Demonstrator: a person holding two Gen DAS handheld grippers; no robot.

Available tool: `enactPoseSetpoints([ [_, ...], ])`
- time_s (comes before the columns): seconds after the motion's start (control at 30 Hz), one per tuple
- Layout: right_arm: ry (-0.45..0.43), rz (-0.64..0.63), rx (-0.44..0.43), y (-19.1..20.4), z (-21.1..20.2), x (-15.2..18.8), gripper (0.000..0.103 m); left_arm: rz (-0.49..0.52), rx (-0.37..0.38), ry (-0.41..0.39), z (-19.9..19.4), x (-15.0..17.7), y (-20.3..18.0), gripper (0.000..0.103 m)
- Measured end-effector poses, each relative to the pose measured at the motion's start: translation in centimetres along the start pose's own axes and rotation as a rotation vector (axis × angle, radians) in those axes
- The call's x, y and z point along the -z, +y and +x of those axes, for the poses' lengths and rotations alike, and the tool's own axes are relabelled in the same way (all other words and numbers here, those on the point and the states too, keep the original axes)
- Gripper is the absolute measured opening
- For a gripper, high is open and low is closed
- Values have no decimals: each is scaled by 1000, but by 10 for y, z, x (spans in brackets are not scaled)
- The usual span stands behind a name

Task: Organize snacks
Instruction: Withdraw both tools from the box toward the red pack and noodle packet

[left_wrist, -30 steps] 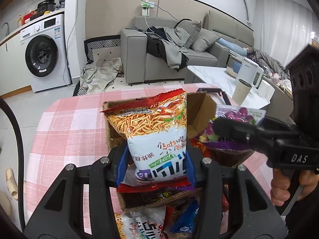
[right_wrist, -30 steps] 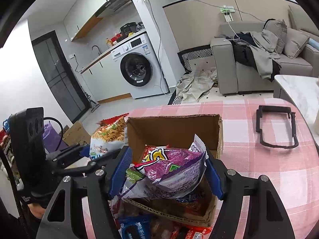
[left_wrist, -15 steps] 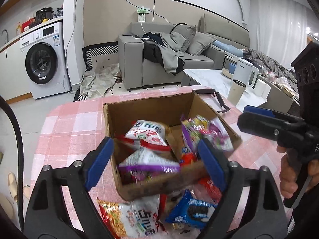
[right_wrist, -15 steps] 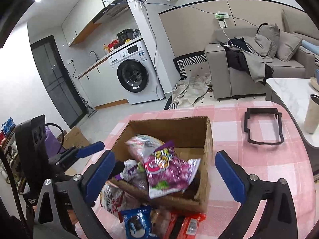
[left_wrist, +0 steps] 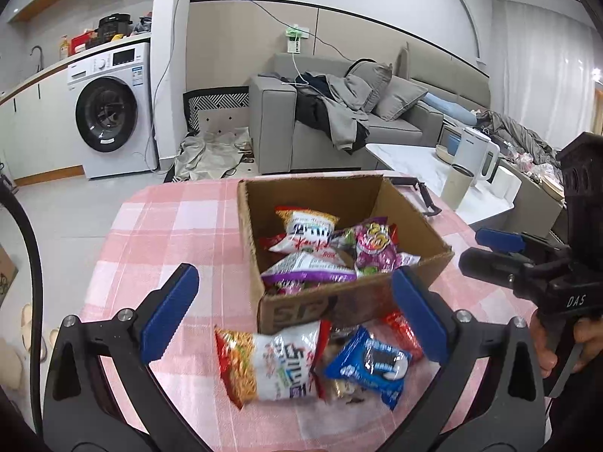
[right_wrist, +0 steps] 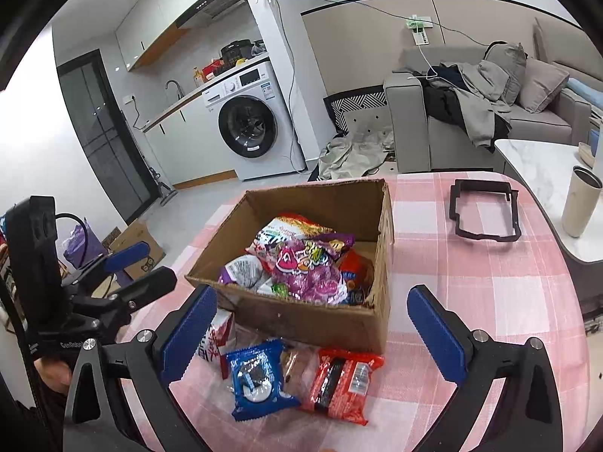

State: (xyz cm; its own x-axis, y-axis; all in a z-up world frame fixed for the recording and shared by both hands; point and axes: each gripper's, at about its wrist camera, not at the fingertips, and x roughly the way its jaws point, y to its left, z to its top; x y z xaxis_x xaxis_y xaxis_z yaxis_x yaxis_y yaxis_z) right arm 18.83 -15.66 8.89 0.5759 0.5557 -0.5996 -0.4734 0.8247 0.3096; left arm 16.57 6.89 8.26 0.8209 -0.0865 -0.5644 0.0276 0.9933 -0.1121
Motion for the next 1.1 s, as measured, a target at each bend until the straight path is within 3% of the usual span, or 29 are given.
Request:
enactPoseSetpoints([
  [0.27, 24, -16, 5, 3, -7, 22, 103, -11, -18, 16, -17, 29, 7, 102],
  [0.77, 80, -14, 28, -9, -1, 56, 103, -32, -35, 77, 2, 64, 12, 102],
  [1.1, 162, 40, 35, -24, 10, 69, 102, -50, -39, 117, 13, 77, 20, 101],
])
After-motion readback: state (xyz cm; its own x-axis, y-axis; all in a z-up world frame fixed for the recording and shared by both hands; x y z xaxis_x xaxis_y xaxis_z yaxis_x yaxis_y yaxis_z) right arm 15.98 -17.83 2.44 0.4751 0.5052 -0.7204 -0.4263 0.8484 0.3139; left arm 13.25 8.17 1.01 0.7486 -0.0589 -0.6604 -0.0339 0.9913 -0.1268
